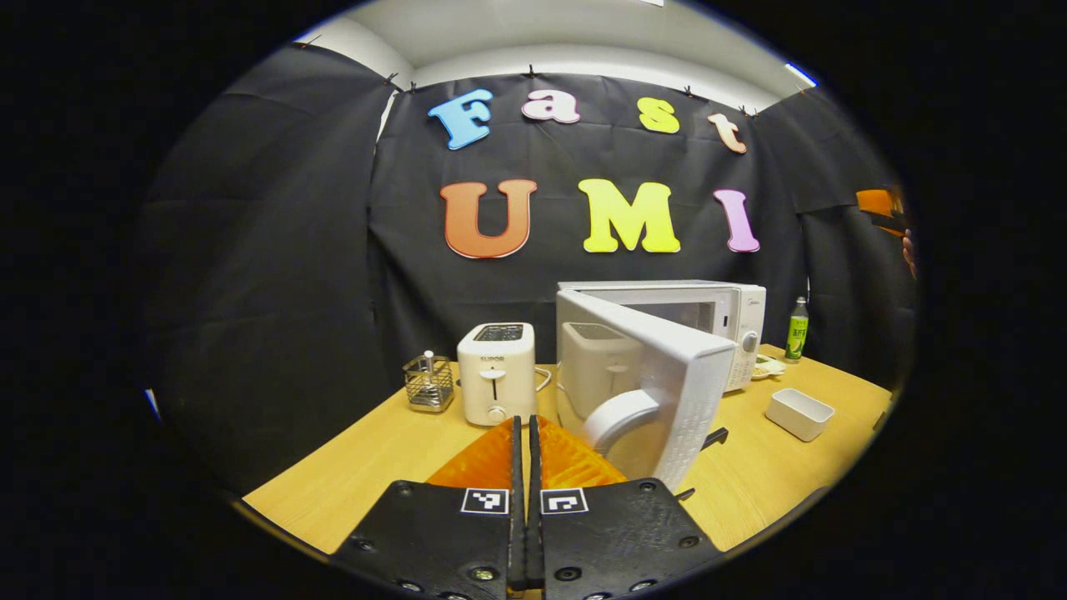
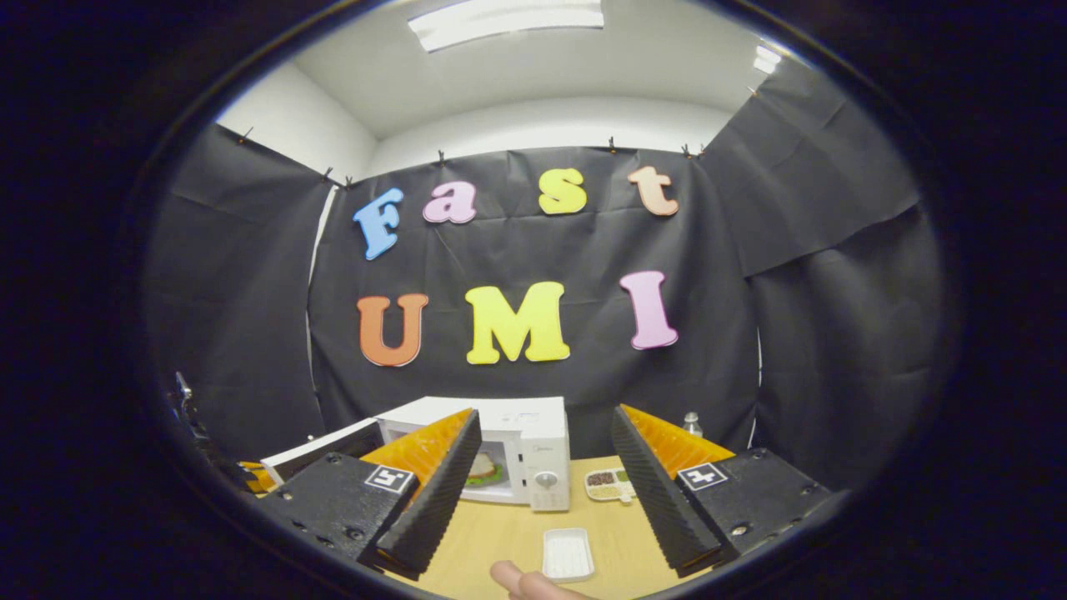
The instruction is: Open the microwave oven with the left hand, put the food in, and close the microwave oven.
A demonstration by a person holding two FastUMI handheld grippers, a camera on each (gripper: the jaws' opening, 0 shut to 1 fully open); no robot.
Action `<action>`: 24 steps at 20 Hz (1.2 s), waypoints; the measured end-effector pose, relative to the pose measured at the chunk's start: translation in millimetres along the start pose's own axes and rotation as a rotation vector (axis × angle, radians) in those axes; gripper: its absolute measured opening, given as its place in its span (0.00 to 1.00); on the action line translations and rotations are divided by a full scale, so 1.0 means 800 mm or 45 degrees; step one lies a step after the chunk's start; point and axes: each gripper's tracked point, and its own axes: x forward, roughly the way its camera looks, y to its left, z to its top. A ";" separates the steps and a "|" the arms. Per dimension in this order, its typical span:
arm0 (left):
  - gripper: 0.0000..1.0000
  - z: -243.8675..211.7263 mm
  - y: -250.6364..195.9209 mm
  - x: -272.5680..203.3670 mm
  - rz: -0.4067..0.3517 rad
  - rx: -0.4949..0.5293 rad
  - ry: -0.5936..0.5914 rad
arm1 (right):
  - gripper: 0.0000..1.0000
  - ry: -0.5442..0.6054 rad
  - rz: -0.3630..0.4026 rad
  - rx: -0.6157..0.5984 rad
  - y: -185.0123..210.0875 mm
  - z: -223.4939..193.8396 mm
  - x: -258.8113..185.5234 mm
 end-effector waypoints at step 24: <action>0.00 -0.001 -0.200 0.069 -0.378 -0.016 0.007 | 1.00 -0.024 0.033 0.025 -0.050 0.007 -0.047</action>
